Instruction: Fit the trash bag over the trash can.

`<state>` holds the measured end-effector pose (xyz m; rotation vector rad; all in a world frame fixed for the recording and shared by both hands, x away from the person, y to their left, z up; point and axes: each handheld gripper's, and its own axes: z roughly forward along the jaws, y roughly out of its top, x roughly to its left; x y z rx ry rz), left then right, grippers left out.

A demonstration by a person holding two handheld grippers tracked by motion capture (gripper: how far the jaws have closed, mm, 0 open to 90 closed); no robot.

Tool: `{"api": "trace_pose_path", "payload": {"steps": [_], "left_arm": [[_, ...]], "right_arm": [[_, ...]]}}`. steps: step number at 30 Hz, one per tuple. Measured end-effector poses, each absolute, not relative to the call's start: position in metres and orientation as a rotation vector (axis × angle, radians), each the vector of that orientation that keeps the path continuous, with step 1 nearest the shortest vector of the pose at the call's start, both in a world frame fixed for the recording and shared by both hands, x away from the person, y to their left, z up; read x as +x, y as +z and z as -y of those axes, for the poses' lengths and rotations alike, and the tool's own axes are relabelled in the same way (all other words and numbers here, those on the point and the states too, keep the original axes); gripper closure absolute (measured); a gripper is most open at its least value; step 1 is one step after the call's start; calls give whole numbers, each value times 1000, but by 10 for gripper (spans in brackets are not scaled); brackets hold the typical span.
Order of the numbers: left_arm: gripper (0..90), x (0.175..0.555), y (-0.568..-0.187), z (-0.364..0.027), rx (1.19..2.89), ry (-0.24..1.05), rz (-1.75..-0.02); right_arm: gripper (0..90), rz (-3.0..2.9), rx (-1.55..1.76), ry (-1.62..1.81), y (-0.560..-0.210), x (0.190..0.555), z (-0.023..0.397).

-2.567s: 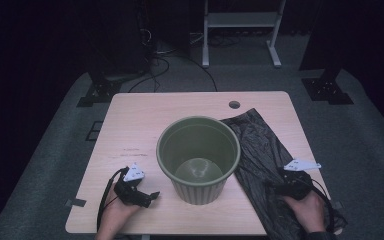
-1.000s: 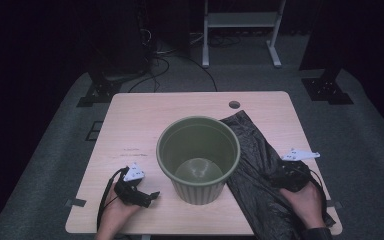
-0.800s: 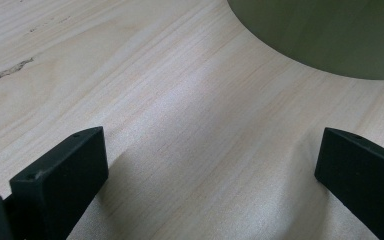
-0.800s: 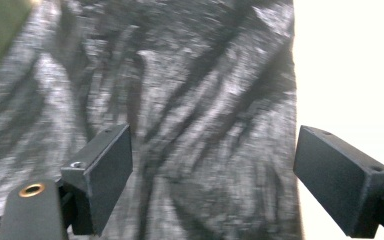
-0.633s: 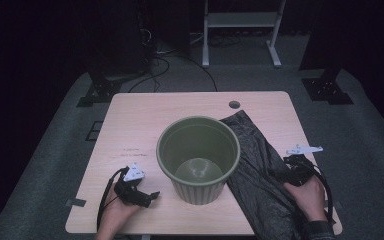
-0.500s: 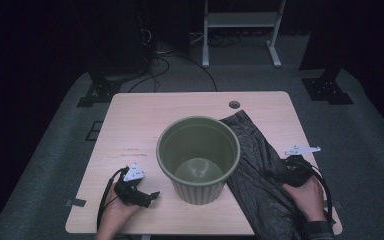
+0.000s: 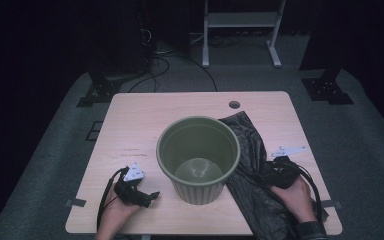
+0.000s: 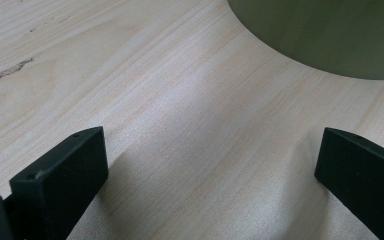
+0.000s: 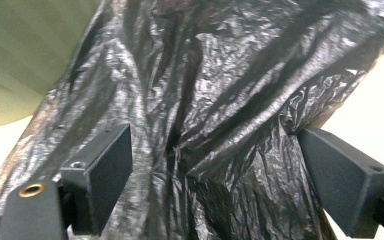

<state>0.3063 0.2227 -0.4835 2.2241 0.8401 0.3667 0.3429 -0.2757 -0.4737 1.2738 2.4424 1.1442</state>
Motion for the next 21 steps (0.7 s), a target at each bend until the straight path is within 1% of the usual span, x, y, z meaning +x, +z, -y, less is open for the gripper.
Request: {"api": "trace_pose_path", "payload": {"steps": [9,21], "left_arm": [[0,306,-483,-223,2224,367,-840],[0,306,-483,-223,2224,366,-840]], "right_arm": [[144,-2504,1202,1149,-477,347,242],[129,-2523,1146,1149,-477,347,211]]}}
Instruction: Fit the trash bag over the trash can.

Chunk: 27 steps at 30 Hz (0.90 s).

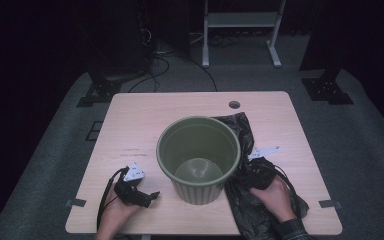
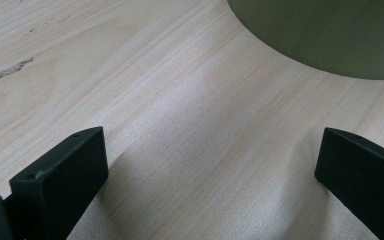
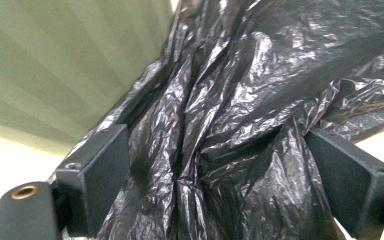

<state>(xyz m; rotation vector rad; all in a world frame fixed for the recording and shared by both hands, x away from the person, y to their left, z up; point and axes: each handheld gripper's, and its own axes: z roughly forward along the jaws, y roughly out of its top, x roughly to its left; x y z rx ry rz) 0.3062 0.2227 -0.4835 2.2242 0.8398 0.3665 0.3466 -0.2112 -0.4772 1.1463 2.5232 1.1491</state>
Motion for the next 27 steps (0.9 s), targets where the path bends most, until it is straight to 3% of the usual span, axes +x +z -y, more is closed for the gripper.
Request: {"api": "trace_pose_path", "payload": {"steps": [10,13,18,21,23,24,25,27], "left_arm": [[0,306,-484,-223,2224,366,-840],[0,306,-484,-223,2225,367,-839],[0,306,-484,-223,2224,366,-840],[0,306,-484,-223,2225,367,-840],[0,306,-484,-223,2225,366,-839],[0,306,-484,-223,2224,366,-839],[0,306,-484,-223,2224,366,-839],[0,306,-484,-223,2224,366,-839]], "right_arm": [[133,-2500,1085,1062,-479,342,191],[184,-2482,1041,991,-479,339,186],[353,-2469,1045,1002,-477,337,191],[540,-2461,1043,1015,-475,336,195],[586,-2461,1043,1020,-475,335,196],[687,-2459,1043,1028,-475,335,199],[687,-2459,1043,1028,-475,335,199],[784,-2469,1052,1046,-475,335,201]]}}
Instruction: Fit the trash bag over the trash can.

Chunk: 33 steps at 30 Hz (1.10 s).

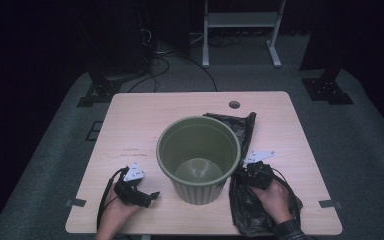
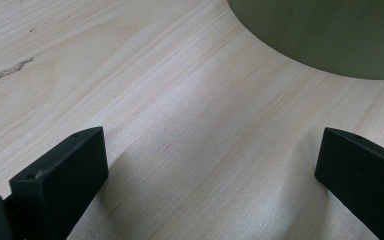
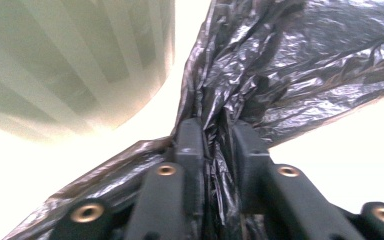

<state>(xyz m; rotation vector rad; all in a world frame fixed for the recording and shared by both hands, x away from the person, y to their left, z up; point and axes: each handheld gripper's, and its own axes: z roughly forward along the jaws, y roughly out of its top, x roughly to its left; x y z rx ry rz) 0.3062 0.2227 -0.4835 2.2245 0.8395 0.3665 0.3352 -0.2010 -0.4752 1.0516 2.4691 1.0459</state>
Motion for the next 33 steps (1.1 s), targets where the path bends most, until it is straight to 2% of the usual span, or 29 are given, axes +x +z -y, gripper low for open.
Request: {"api": "trace_pose_path", "payload": {"steps": [9,33], "left_arm": [[0,306,-484,-223,2224,367,-840],[0,306,-483,-223,2224,367,-840]], "right_arm": [[870,-2470,1056,1111,-473,331,207],[882,-2504,939,1365,-434,308,224]]}}
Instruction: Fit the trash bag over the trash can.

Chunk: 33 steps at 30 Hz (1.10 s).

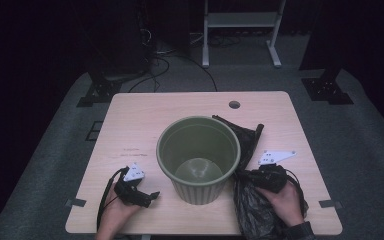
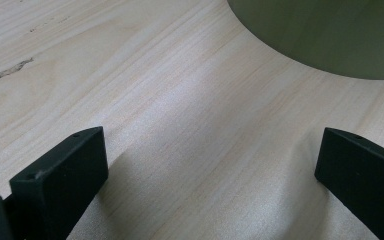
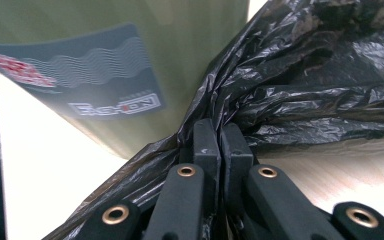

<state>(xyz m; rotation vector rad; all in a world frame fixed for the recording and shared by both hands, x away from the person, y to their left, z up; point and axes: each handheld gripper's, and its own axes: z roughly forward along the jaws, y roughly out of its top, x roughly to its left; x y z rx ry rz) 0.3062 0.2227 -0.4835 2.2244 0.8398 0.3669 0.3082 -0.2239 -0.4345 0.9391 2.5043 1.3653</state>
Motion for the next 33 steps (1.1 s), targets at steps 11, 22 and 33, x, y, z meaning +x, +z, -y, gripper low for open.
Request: {"api": "trace_pose_path", "payload": {"steps": [11,22,33], "left_arm": [[0,306,-484,-223,2225,367,-839],[0,306,-484,-223,2224,366,-840],[0,306,-483,-223,2227,367,-838]], "right_arm": [[880,-2520,819,1487,-403,296,232],[877,-2549,687,1547,-373,285,237],[874,-2592,526,1620,-338,274,240]]}}
